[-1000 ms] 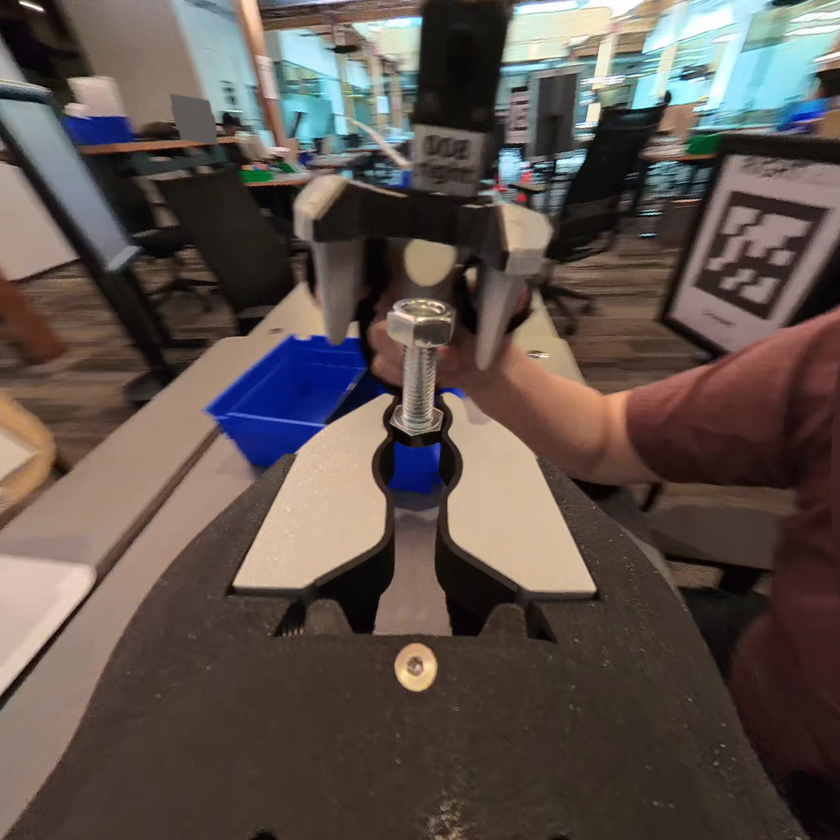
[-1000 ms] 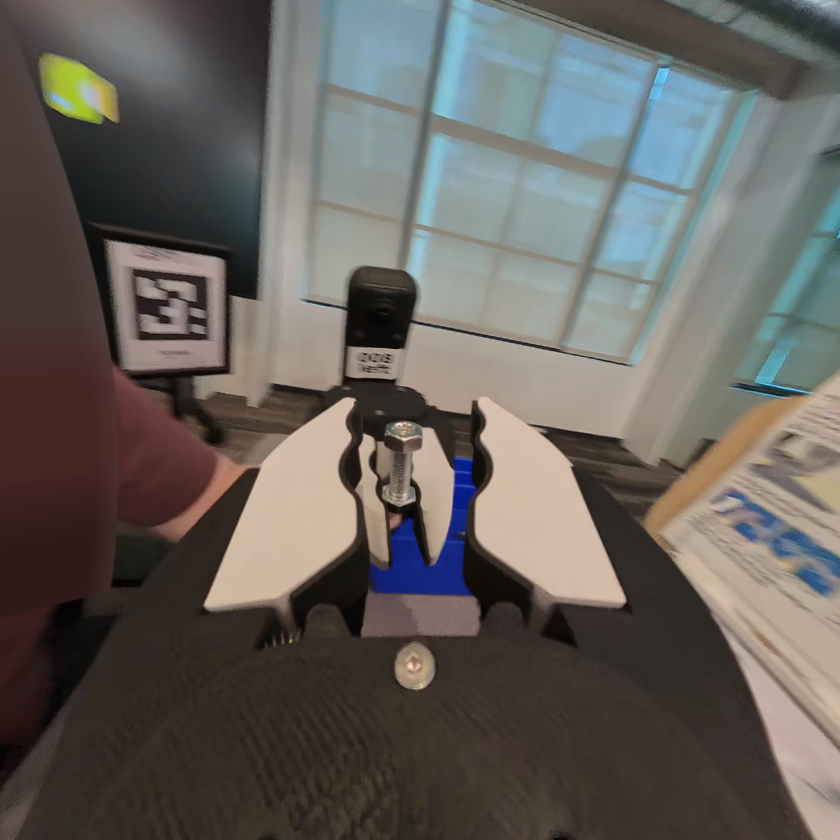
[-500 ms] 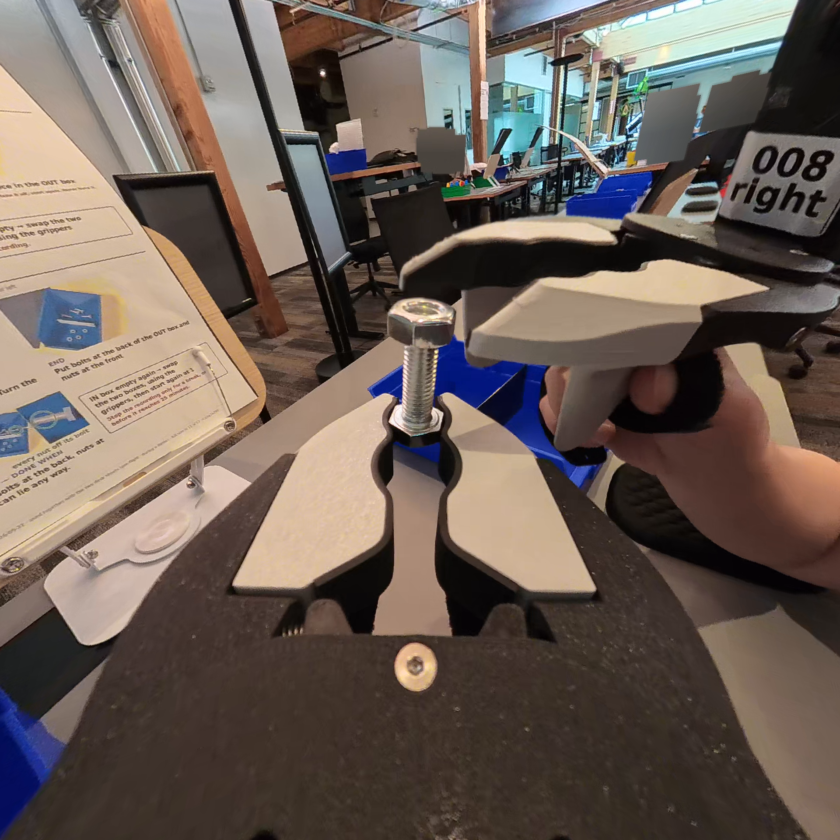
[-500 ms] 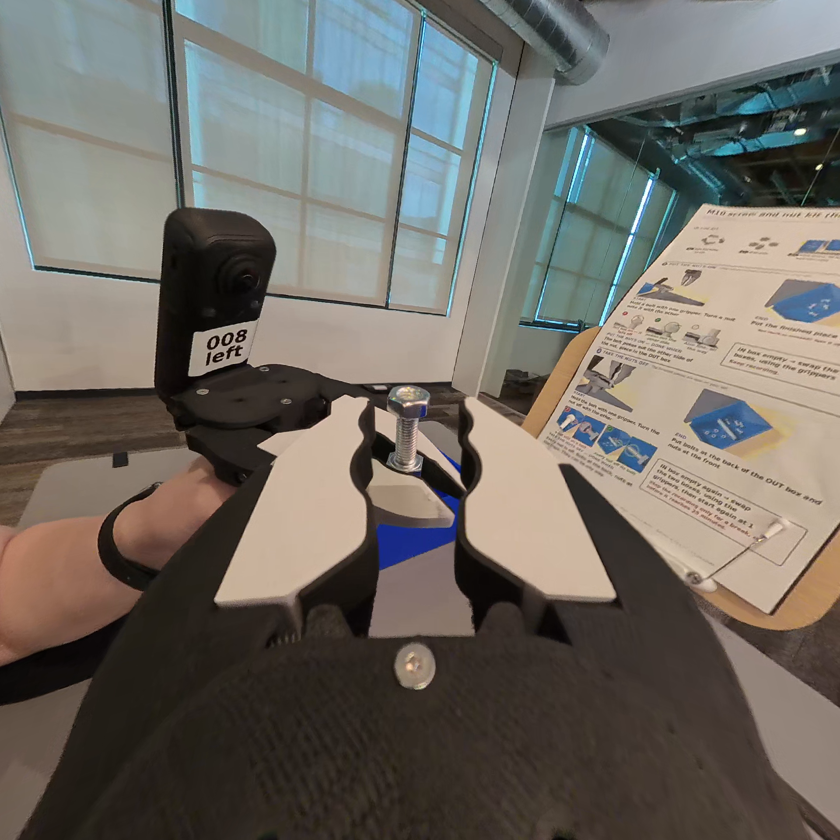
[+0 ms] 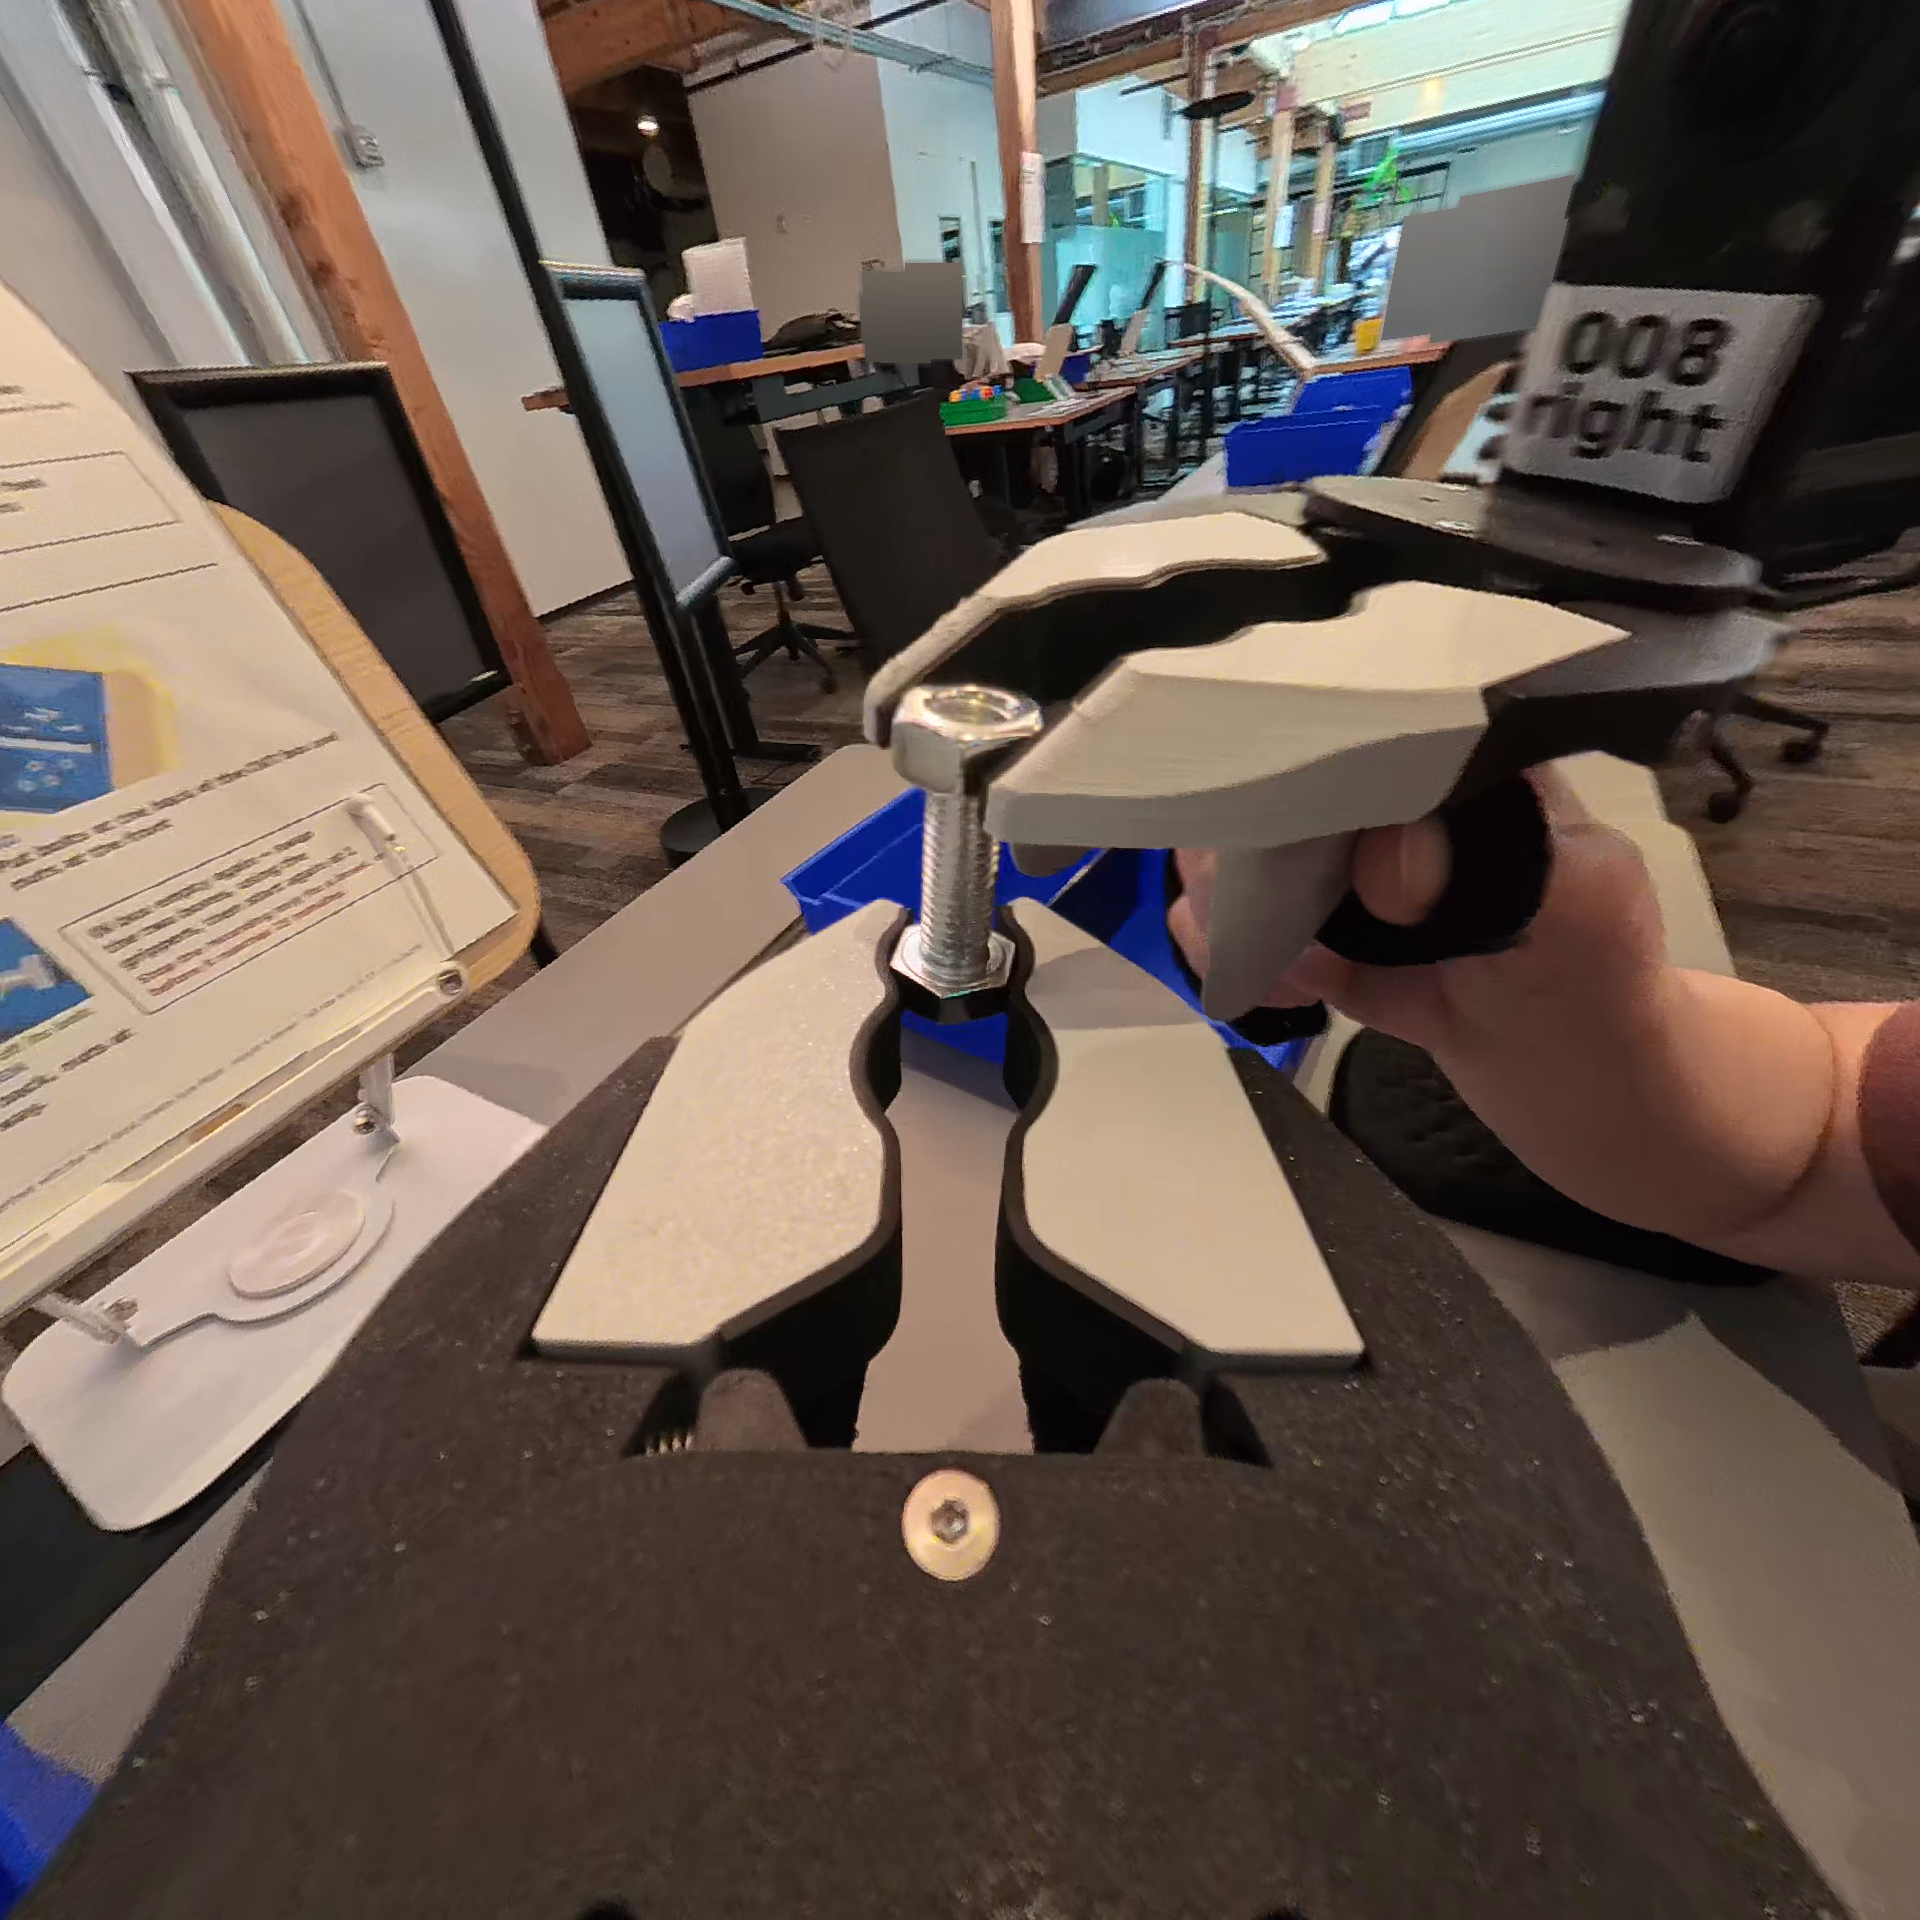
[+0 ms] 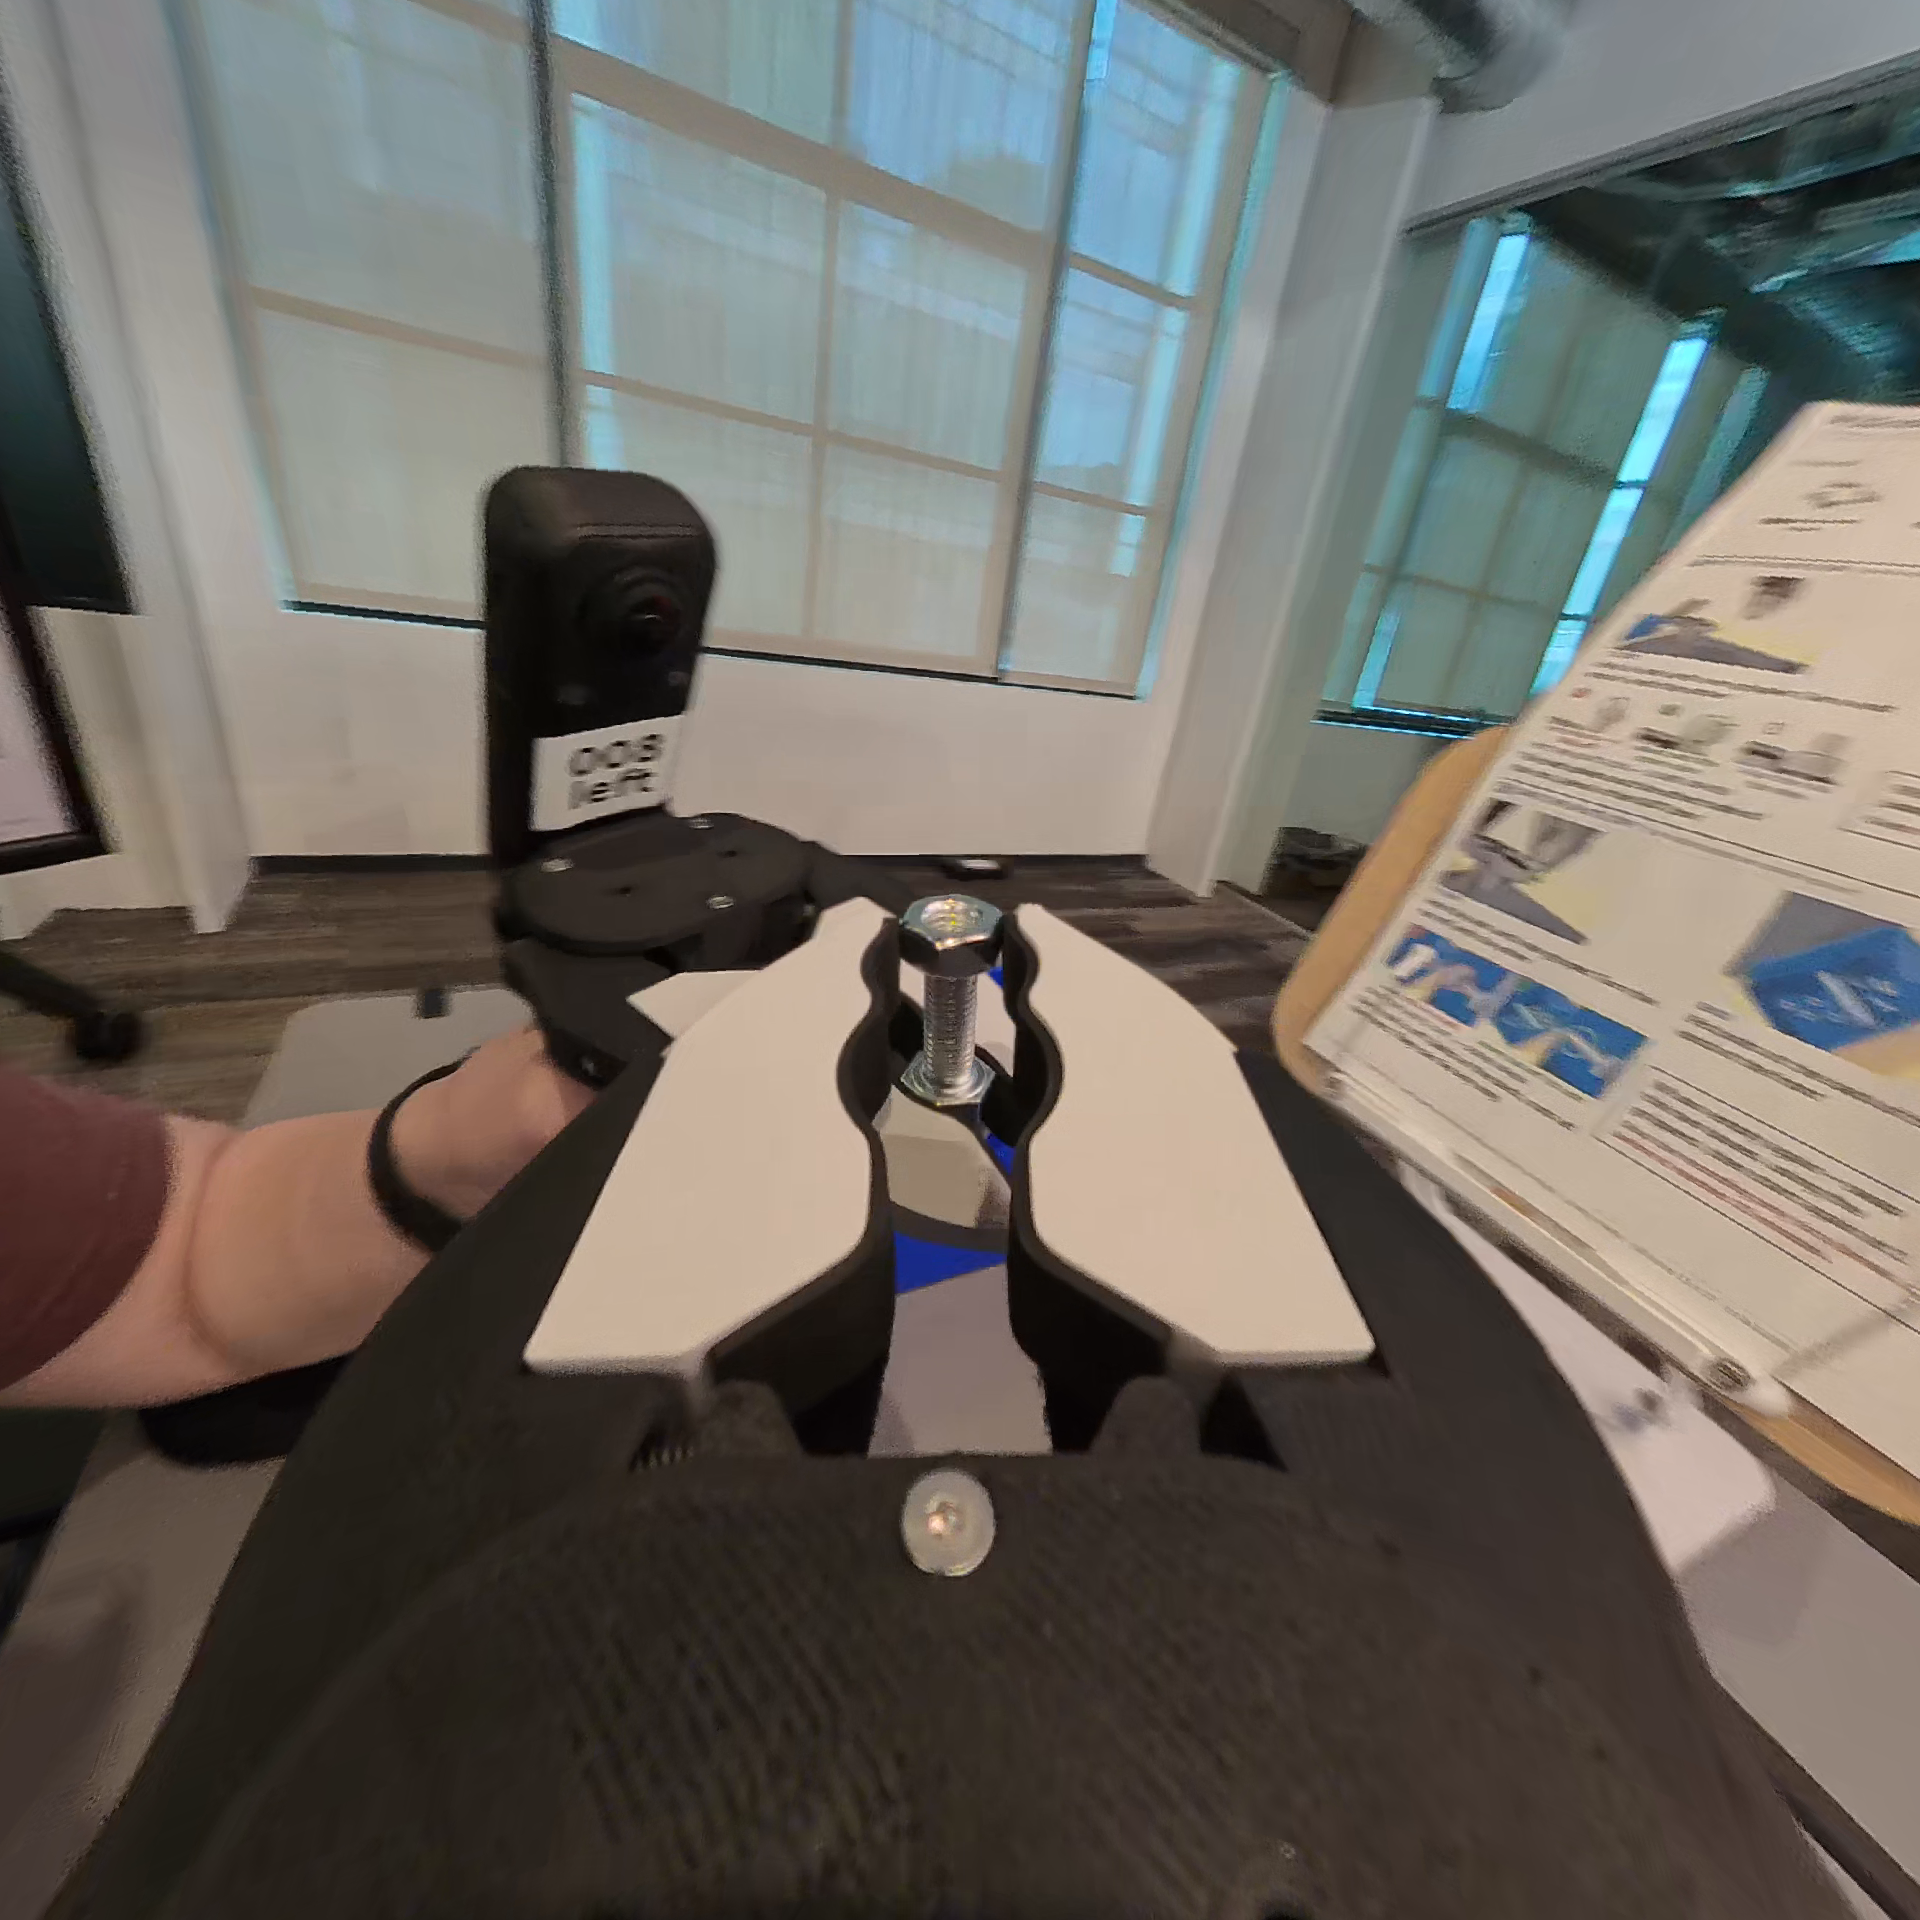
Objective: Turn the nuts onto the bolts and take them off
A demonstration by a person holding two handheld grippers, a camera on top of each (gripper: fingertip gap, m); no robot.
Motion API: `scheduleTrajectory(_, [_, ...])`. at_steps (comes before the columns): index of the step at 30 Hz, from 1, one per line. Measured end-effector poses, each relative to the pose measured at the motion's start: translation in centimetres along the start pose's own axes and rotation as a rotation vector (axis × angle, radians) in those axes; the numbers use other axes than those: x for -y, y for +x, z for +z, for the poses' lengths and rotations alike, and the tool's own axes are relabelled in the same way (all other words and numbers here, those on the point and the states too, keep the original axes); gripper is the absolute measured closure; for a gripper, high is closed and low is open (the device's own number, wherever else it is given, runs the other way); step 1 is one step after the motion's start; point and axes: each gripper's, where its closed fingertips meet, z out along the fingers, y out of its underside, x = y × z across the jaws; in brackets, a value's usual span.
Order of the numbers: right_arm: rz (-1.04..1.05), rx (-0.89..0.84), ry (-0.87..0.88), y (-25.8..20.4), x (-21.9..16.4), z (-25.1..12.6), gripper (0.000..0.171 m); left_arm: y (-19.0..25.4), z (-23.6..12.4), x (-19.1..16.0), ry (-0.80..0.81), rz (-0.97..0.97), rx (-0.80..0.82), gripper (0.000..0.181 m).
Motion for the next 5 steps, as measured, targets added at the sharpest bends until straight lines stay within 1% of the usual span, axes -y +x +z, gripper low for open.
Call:
scheduleTrajectory(2, [0.019,0.145,0.011,-1.1,0.6,-0.5,0.153,1.3,-0.2,0.5,0.016,-0.002,-0.106,0.167])
scheduleTrajectory(5, [0.082,0.426,0.030,-3.1,1.5,-2.1,0.152,4.4,-1.1,1.2,0.032,-0.010,-0.345,0.167])
